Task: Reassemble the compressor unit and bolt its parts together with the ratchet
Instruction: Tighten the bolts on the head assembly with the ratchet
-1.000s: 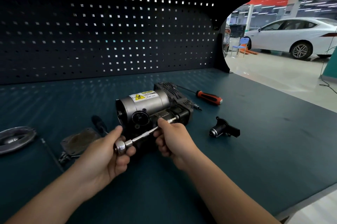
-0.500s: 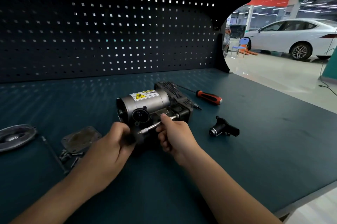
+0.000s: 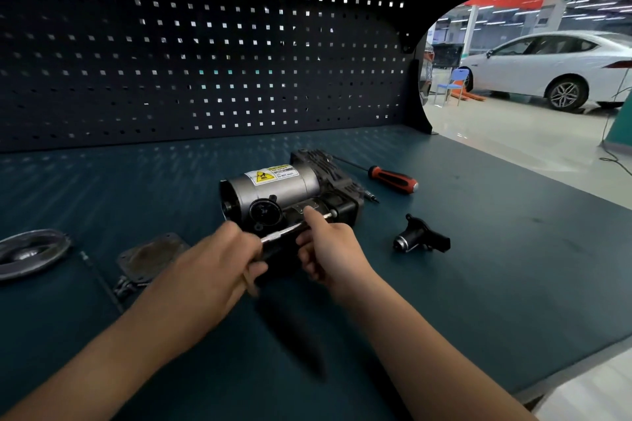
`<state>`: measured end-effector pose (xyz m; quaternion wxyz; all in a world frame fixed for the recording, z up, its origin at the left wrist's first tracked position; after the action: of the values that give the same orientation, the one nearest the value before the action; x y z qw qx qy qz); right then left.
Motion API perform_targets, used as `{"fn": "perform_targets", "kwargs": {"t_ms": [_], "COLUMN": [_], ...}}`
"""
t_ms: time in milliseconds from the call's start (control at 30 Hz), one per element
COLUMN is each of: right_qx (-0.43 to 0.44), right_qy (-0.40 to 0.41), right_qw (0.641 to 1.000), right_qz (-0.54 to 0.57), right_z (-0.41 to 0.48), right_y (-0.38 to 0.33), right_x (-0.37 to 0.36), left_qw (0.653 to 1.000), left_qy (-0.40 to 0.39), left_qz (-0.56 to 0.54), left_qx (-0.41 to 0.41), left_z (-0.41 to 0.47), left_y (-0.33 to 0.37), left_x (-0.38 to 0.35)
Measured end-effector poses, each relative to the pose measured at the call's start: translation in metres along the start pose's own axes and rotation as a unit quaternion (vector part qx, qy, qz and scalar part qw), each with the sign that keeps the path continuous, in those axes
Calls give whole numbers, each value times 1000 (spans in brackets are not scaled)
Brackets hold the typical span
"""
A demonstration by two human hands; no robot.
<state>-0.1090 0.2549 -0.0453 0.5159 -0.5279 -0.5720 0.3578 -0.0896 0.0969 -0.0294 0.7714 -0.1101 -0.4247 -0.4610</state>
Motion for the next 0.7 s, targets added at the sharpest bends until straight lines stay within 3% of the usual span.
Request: {"fn": "perform_targets", "kwargs": {"t_ms": [67,100,167,233,267,300,367,400,433,467,500,533,567,600,633,700], "right_qx": [13,18,19,14,11,8,4,3,3,1,-1,-4,-5,-2,1,6], "right_qy": [13,14,8,3,1,-1,-9,-13,-16,-17,-18,-17,-15,-12,-8,-6], "right_qw": [1000,1000,1000,1000,1000,1000,1000,999,1000,1000,1000,1000,1000,1000,1000,1000], "right_qz": [4,11,22,21,19,19,28,30,25,15,6,-1,-4,-5,-4,10], "right_z": [1,1,1,1,2,2,2,2,2,3,3,3,3,4,4,5], "right_y": [-2,-2,-3,-3,-3,-3,-3,-2,-2,-2,-2,-1,-1,-1,-2,-2], "right_x": [0,0,0,1,2,2,3,4,4,5,5,6,6,6,6,5], "left_qw": [994,997,994,949,895,807,567,496,483,530,622,739,855,944,989,998], "left_qy": [-58,-58,-11,64,113,155,206,209,194,170,147,131,110,75,29,-27], "left_qz": [72,45,-64,-223,-332,-452,-651,-686,-688,-660,-600,-508,-383,-233,-86,48], "left_qx": [-50,-21,93,213,275,347,461,490,506,506,481,424,332,222,120,-18], "left_z": [-5,-5,-8,-8,-5,-3,1,1,0,-2,-3,-5,-5,-5,-4,-4], "left_y": [-3,-3,-3,3,3,0,0,1,2,0,-1,-2,-1,2,5,9], "left_x": [-2,-1,-1,-7,-10,-14,-19,-20,-20,-20,-17,-14,-9,-5,-4,-3]}}
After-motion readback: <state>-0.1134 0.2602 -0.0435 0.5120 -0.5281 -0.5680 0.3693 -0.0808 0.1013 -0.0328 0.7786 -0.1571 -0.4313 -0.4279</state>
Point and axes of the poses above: each hand's wrist, its own z-axis towards the middle knuckle, its own x-axis out of the back of the hand, y = z × x, the point moved 3 cm from there along z, towards the middle knuckle, and after that the axes turned 15 degrees about -z, right-handed, at the moved point
